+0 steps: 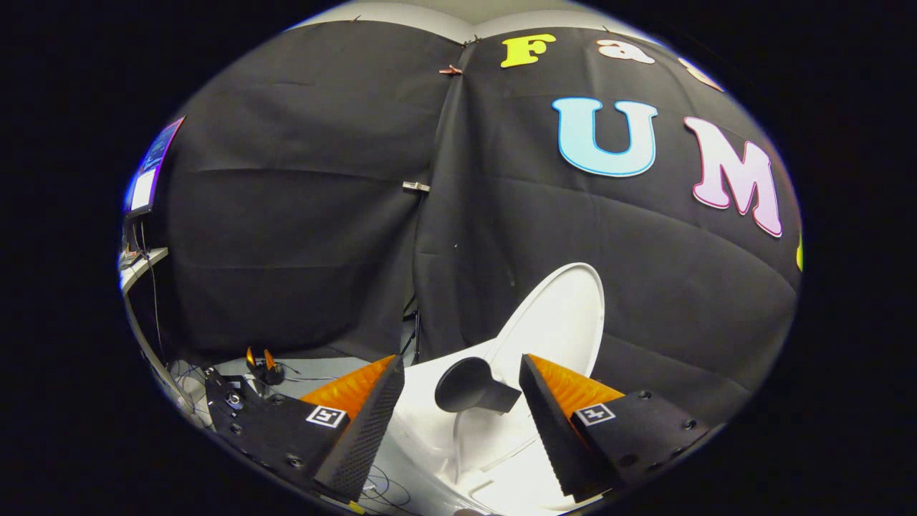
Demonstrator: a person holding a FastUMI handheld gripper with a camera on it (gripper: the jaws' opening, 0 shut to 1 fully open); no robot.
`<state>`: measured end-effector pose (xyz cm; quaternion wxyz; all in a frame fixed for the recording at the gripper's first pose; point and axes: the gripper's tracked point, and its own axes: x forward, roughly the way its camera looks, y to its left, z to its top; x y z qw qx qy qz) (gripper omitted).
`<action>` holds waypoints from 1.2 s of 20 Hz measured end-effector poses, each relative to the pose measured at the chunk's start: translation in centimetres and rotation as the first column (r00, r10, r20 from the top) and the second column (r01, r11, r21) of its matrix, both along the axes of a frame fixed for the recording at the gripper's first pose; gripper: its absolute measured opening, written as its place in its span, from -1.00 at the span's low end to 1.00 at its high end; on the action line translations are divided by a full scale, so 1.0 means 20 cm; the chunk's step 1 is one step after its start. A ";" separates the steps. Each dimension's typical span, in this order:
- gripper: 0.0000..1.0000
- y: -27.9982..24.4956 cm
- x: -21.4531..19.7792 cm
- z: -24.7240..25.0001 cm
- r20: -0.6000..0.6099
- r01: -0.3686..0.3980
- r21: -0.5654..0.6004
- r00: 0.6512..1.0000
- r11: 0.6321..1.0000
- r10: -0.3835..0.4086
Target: Open the toilet lid.
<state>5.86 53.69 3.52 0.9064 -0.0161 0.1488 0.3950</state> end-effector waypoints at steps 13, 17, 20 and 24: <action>0.98 -1.22 0.22 0.36 0.163 0.374 0.137 0.905 0.917 -0.394; 0.98 -1.74 0.17 0.29 0.218 0.525 0.140 0.811 0.840 -0.543; 0.97 -2.10 0.10 0.19 0.215 0.624 0.160 0.734 0.765 -0.644; 0.97 -2.51 0.03 0.06 0.209 0.741 0.167 0.618 0.650 -0.758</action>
